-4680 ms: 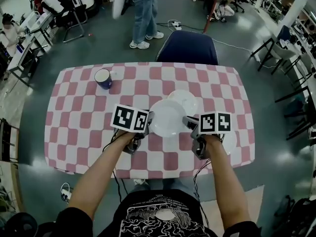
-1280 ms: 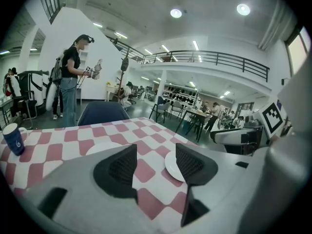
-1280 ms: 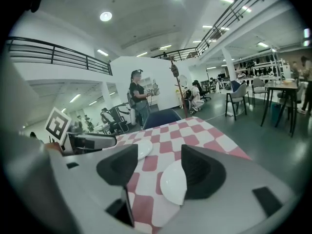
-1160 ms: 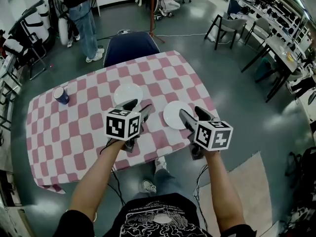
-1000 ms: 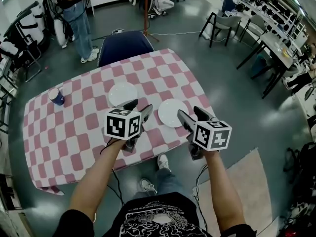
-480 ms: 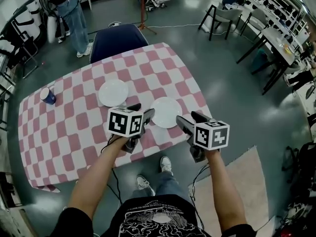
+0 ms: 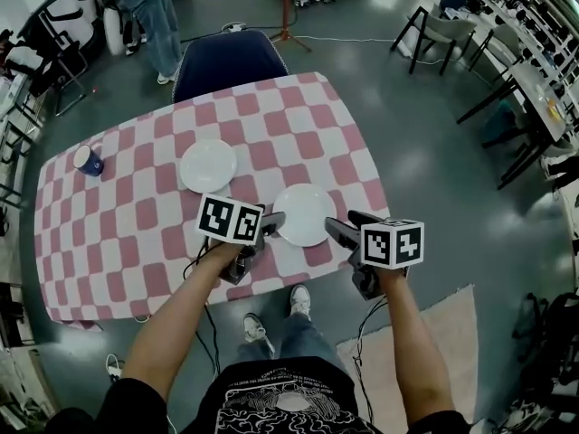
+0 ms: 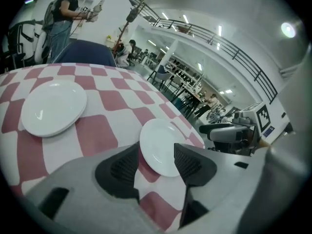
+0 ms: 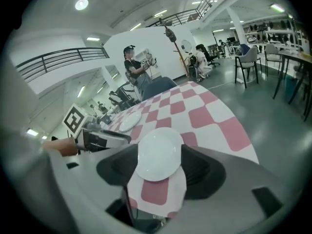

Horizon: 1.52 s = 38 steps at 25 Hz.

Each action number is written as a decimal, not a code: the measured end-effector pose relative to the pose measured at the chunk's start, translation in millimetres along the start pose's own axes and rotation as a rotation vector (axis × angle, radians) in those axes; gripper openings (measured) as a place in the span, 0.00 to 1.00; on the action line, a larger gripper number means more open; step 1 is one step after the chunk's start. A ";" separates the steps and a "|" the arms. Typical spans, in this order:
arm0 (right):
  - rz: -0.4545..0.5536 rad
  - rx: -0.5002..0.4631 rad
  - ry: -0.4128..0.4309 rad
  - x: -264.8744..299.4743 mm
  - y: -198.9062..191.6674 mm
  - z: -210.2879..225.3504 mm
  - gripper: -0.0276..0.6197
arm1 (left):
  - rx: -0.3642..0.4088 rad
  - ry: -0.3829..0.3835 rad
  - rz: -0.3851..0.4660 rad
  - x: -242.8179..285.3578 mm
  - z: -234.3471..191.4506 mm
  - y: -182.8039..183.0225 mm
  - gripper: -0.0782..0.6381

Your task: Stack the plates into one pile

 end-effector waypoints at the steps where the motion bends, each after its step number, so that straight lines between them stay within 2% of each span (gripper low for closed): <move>1: -0.020 0.002 0.011 3.9 1.0 4.3 0.47 | -0.019 -0.006 -0.011 3.5 -1.8 -0.2 0.44; 6: -0.117 0.007 0.070 24.3 3.0 23.6 0.48 | -0.104 -0.024 -0.048 16.4 -9.4 -2.0 0.44; 13: -0.249 -0.028 0.131 46.6 1.9 42.5 0.47 | -0.174 -0.027 -0.068 28.0 -17.4 -6.1 0.43; 19: -0.333 -0.064 0.168 56.9 1.4 44.7 0.40 | -0.206 -0.017 -0.081 30.7 -17.7 -3.8 0.39; 21: -0.353 -0.051 0.185 59.6 2.4 43.7 0.36 | -0.226 -0.017 -0.084 33.0 -16.5 -4.3 0.34; 28: -0.406 -0.012 0.191 63.9 6.4 50.1 0.27 | -0.245 0.029 -0.086 37.2 -14.4 -5.8 0.27; 32: -0.439 -0.028 0.156 67.3 9.8 54.5 0.16 | -0.239 0.085 -0.097 35.9 -15.6 -6.2 0.21; 38: -0.416 -0.004 0.200 66.0 19.4 48.3 0.11 | -0.255 0.120 -0.082 25.8 -16.3 -10.8 0.20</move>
Point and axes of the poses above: the fingertips, and each gripper's own axes: x forward along the fingers, z to its right, y out of its top, the point moved 6 cm from there along -x, backward along the fingers, and after that the axes turned 11 degrees about -z, right-handed, at the moved point
